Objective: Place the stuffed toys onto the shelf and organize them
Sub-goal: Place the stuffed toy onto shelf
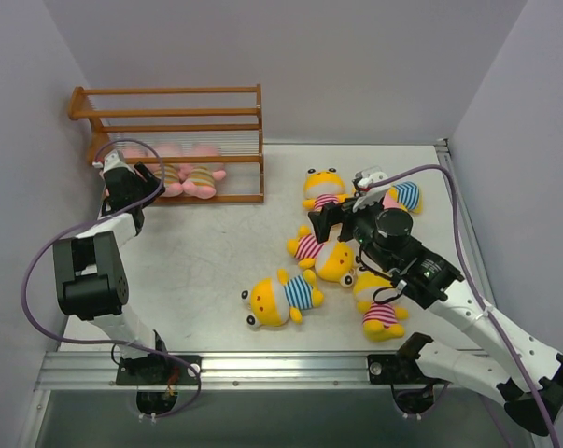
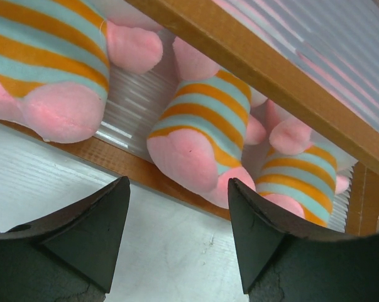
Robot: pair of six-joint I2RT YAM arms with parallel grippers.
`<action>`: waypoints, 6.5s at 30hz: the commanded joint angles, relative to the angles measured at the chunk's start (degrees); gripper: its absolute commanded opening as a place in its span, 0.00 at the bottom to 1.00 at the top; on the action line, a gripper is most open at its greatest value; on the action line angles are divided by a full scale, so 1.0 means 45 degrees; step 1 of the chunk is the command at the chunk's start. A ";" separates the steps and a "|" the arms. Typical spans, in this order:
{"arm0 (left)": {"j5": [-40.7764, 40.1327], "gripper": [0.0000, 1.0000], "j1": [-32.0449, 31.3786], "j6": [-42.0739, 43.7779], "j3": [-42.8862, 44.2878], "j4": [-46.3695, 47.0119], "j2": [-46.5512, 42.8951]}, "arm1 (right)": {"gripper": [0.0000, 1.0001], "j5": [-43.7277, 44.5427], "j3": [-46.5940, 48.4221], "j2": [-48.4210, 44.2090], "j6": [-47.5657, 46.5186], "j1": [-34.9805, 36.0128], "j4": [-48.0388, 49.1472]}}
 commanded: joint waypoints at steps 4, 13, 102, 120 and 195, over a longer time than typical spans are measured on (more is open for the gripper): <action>0.0366 0.71 0.0117 0.0265 0.0980 0.0682 0.0775 | 0.99 -0.0184 0.0145 0.0185 -0.0187 -0.0084 0.0497; 0.0678 0.64 0.0117 0.0403 0.1410 0.0859 0.1439 | 0.99 -0.0242 0.0224 0.0381 -0.0187 -0.0104 0.0477; 0.3668 0.64 0.1855 -0.2899 0.0258 0.0761 0.0523 | 0.98 -0.0633 0.0107 -0.0088 0.0027 -0.0104 0.0419; -0.0178 0.81 -0.1208 0.0419 0.0354 -0.2265 -0.2680 | 0.98 -0.0730 0.0106 -0.0263 0.0340 -0.0084 0.0361; -0.3598 0.92 -0.4883 0.0480 -0.1382 -0.2970 -0.4673 | 0.98 -0.1668 -0.1358 -0.1025 0.1551 -0.0065 0.1805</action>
